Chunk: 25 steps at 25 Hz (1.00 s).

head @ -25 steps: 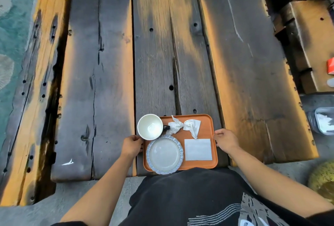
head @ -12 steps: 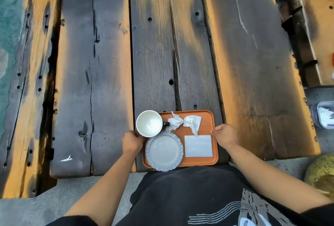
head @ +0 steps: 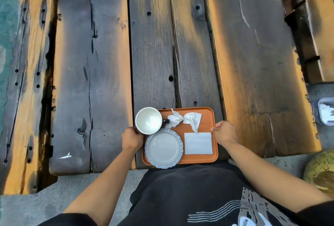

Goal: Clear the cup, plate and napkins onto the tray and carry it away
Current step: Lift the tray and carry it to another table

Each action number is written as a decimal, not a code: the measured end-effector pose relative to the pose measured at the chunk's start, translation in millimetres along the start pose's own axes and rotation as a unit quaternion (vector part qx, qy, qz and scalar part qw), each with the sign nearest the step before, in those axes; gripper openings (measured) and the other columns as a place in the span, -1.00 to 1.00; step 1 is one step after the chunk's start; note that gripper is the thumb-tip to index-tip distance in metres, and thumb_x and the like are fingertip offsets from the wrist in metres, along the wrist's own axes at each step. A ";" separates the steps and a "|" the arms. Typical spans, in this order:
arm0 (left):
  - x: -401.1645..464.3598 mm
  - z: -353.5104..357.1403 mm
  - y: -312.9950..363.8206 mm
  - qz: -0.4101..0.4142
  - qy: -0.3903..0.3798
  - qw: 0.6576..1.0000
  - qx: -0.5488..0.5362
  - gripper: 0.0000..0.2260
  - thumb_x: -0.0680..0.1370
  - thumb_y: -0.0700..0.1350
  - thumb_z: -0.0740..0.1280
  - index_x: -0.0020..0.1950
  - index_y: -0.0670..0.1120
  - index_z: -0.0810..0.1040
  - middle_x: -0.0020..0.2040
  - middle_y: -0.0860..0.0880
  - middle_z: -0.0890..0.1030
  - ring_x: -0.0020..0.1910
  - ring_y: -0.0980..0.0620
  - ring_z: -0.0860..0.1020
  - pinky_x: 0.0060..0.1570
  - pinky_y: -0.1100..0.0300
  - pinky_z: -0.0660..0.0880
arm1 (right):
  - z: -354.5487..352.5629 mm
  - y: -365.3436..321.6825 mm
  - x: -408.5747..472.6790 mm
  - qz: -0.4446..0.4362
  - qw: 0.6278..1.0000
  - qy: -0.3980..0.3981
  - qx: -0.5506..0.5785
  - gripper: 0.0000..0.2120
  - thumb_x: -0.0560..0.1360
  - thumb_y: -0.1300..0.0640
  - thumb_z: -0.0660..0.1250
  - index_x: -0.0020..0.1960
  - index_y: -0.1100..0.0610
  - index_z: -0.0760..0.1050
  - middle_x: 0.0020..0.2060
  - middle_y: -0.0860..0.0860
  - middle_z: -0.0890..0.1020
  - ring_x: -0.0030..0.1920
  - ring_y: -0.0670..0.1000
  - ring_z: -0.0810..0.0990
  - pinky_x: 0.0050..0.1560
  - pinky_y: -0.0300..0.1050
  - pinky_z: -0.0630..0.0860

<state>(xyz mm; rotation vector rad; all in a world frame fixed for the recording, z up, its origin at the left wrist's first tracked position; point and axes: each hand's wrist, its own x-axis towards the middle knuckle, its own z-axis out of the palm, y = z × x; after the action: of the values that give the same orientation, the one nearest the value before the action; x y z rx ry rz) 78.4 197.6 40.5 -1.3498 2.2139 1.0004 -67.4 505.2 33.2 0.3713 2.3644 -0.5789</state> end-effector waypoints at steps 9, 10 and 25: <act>-0.3 0.4 -5.7 -0.004 0.006 1.000 -0.014 -0.85 0.52 -0.21 0.44 -0.24 -0.16 0.58 -0.24 -0.19 0.64 -0.20 -0.16 0.57 -0.17 0.09 0.49 | 0.1 -0.7 -0.8 -0.012 1.000 0.012 0.011 -0.85 0.57 0.10 0.43 -0.15 0.09 0.54 -0.15 0.07 0.67 -0.10 0.10 0.68 -0.04 0.02 0.67; -0.5 0.0 -5.8 -0.004 0.006 1.000 -0.016 -0.84 0.53 -0.20 0.44 -0.24 -0.16 0.58 -0.26 -0.17 0.62 -0.20 -0.16 0.57 -0.17 0.10 0.48 | -0.6 -1.3 -0.7 -0.014 1.000 0.013 0.009 -0.86 0.57 0.09 0.43 -0.14 0.10 0.55 -0.15 0.06 0.67 -0.10 0.09 0.68 -0.04 0.02 0.67; 3.4 -18.5 -10.5 0.001 0.010 0.999 -0.053 -0.78 0.51 -0.19 0.42 -0.30 -0.27 0.58 -0.31 -0.23 0.63 -0.31 -0.09 0.52 -0.27 0.13 0.45 | -7.0 -11.1 -11.5 -0.028 0.999 0.019 0.019 -0.84 0.56 0.08 0.44 -0.17 0.09 0.57 -0.18 0.04 0.68 -0.12 0.08 0.69 -0.05 0.04 0.68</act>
<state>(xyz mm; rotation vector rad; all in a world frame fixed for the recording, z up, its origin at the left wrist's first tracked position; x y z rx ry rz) 87.0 178.9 47.0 -1.4084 2.2043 1.1232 -67.2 497.8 49.0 0.3353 2.4095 -0.6490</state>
